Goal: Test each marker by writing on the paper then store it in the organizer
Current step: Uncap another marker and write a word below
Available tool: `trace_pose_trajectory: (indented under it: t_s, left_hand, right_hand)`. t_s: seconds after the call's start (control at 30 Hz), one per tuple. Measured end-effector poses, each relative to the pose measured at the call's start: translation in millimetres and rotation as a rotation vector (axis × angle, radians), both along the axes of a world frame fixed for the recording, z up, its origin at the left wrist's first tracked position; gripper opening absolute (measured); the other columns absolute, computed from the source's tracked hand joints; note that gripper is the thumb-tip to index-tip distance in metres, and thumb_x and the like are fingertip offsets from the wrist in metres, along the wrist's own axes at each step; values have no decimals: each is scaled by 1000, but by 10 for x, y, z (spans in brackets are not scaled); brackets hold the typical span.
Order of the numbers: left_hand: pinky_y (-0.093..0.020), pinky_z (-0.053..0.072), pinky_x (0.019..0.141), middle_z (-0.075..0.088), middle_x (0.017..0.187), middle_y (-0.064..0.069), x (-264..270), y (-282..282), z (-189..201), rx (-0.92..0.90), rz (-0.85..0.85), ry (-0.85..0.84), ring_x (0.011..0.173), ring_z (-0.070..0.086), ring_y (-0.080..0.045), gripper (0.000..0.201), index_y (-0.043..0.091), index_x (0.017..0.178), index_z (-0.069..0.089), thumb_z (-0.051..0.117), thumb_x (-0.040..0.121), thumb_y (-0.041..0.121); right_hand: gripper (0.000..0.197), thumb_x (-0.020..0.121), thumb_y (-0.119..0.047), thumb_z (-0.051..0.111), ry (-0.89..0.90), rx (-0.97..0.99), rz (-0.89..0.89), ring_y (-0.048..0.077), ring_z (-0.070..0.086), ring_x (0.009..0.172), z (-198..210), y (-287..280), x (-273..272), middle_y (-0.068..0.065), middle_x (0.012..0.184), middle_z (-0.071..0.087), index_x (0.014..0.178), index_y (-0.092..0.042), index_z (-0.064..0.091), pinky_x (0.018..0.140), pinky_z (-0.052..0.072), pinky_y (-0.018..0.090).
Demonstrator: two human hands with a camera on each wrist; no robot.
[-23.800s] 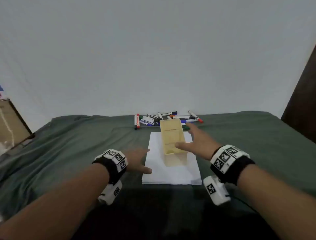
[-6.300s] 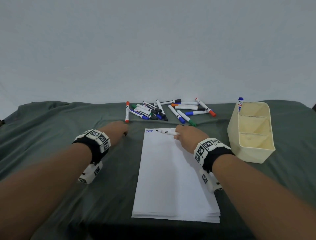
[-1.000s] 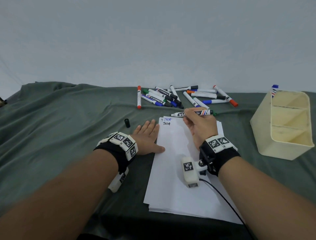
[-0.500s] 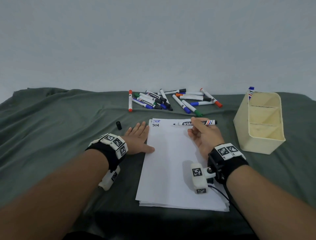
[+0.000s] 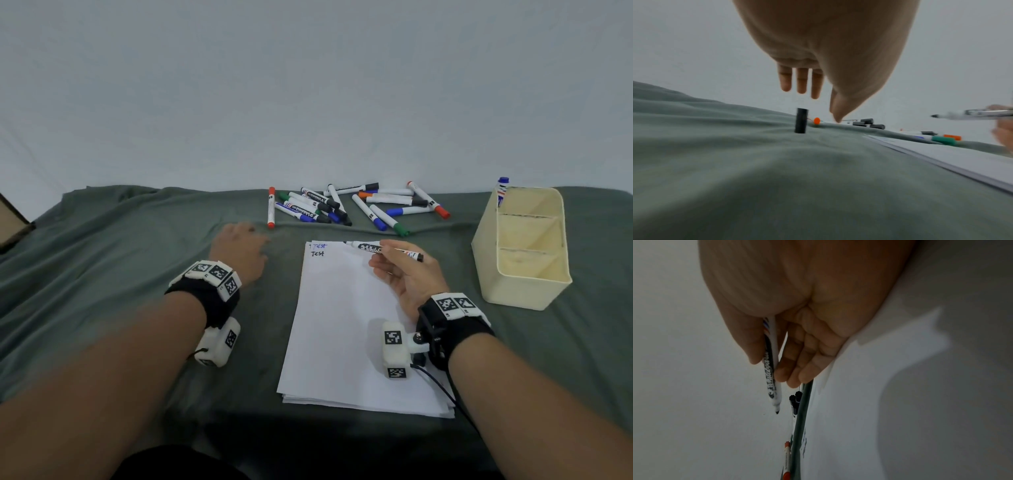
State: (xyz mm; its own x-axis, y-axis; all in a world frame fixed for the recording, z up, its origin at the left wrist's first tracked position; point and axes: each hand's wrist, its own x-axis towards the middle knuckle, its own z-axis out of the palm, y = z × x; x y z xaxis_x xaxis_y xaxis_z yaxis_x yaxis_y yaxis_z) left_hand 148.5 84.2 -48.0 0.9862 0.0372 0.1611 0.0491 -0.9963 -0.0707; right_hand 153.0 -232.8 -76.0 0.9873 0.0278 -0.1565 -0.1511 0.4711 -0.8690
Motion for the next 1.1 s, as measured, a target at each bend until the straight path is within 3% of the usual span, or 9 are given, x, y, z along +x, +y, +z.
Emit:
trace_pose_trajectory:
  t_s: [0.13,0.23,0.37,0.57,0.73,0.8,0.93,1.1]
  left_hand:
    - [-31,45,89,65,123,-7,57,194,22,-18,78,168,113,59,-27,31,25,123,67,55,95,19]
    - [-30,43,82,68,113,-11,125,118,86,-142,80,127,104,61,-29,25,18,117,69,54,98,20]
    - [-30,41,75,69,101,-6,136,-271,137,-356,-25,34,94,62,-26,19,20,111,67,55,97,23]
    - [-32,50,74,69,96,1,144,-797,82,-443,-201,44,82,60,-15,14,22,109,62,53,99,24]
    - [-23,35,57,64,89,4,182,-888,21,-433,-261,67,72,53,-8,13,24,109,60,52,99,22]
    - [-22,35,57,61,86,7,181,-884,15,-443,-266,66,71,51,-5,12,25,108,59,51,100,22]
    - [-26,37,65,61,88,7,165,-938,4,-484,-301,61,76,53,-9,12,24,107,60,50,100,20]
    - [-25,36,64,57,86,9,156,-987,-5,-433,-328,77,77,51,-10,14,25,105,55,46,100,15]
  right_hand:
    - [9,88,-1,73,-29,-30,8,28,74,75,5,5,-16,21,83,74,91,-9,69,67,61,30]
    - [9,86,-1,77,-45,-36,1,28,74,72,-5,6,-17,23,82,74,87,-8,72,65,60,30]
    - [9,85,-3,78,-54,-36,15,29,75,74,-21,4,-12,24,84,75,88,-8,72,65,60,29]
    - [9,84,-6,80,-64,-38,28,30,76,77,-34,0,-25,24,86,75,84,-13,75,66,59,30]
    - [13,83,-6,80,-69,-43,34,30,76,79,-48,0,-19,25,87,75,79,-17,77,67,60,30]
    - [12,83,-5,80,-66,-41,30,31,76,79,-57,3,-9,26,87,75,80,-16,76,67,60,30]
    - [10,83,-4,79,-66,-49,31,31,76,79,-68,15,-2,27,88,75,83,-13,74,66,59,30]
    - [13,83,-1,79,-82,-74,29,31,76,79,-64,15,-17,26,87,75,90,-7,70,67,60,30]
